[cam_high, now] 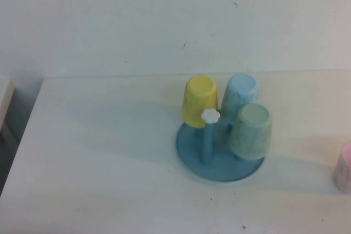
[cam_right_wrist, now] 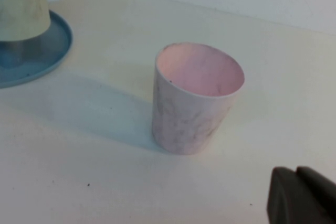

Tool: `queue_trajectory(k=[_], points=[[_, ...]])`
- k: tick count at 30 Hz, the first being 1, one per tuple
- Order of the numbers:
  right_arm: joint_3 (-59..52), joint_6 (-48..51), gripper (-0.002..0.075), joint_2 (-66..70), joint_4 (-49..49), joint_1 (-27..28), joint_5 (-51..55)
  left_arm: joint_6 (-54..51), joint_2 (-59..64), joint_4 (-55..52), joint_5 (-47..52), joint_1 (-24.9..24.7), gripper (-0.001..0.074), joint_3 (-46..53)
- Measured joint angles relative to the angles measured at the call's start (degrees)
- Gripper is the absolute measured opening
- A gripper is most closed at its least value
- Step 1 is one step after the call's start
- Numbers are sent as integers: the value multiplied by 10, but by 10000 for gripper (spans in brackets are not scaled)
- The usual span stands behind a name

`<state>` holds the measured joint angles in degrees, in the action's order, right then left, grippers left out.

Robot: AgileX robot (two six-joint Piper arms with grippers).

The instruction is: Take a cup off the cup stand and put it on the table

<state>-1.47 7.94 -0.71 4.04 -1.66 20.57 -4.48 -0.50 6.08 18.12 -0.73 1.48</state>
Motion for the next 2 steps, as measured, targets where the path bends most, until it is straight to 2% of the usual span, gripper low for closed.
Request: queue_trajectory(k=[2], points=[[0,0,-1,0,0,0,0,1,0,0,0,0,-2,0]])
